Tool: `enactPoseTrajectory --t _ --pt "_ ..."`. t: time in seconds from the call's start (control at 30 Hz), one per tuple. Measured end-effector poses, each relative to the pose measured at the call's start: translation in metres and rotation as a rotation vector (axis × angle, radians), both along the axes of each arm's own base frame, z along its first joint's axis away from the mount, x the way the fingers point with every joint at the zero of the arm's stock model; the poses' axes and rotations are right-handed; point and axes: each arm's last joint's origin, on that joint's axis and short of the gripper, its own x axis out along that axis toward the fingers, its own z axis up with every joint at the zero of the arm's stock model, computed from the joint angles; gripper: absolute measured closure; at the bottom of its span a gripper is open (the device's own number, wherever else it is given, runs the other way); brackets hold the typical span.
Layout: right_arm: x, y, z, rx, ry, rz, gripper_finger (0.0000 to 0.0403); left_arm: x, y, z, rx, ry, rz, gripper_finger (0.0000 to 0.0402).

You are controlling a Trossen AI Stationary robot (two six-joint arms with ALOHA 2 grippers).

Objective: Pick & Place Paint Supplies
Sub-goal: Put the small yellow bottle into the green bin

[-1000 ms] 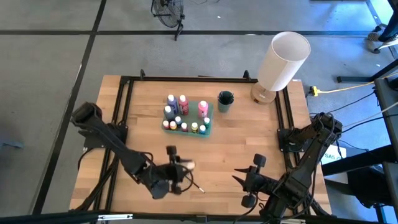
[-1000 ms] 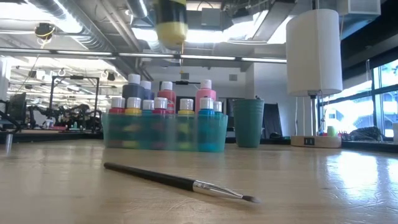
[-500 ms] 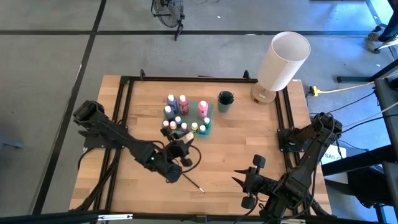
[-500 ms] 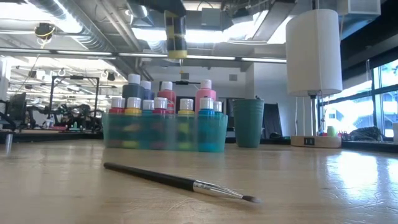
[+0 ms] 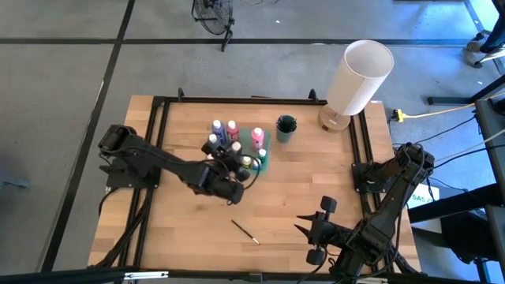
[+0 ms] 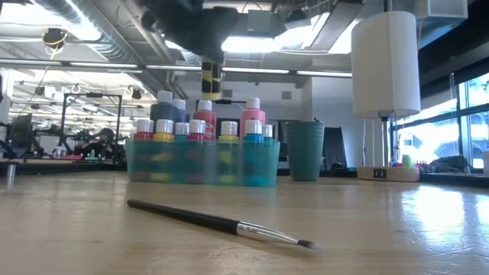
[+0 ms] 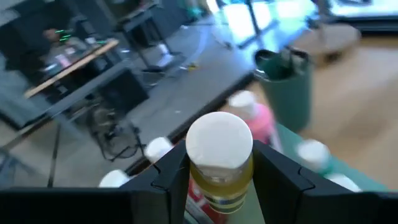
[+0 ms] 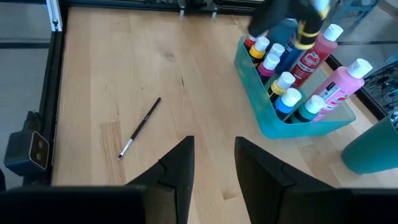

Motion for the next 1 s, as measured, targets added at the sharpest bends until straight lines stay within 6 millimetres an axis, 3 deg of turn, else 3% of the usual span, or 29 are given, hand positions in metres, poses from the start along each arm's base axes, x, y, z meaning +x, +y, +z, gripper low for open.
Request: enactPoseTrajectory --t 0.3,0.67,1.0 --pt "0.000 0.000 0.000 -0.015 0.006 0.010 0.0286 -0.013 0.009 -0.036 -0.038 -0.093 0.067 0.0261" --pt "0.000 0.000 0.000 -0.012 0.000 0.009 0.0286 0.010 0.027 -0.033 -0.144 -0.040 -0.047 0.0261" --pt "0.000 0.000 0.000 -0.020 0.003 0.015 0.0286 0.011 0.049 -0.039 -0.206 -0.032 -0.023 0.0261"
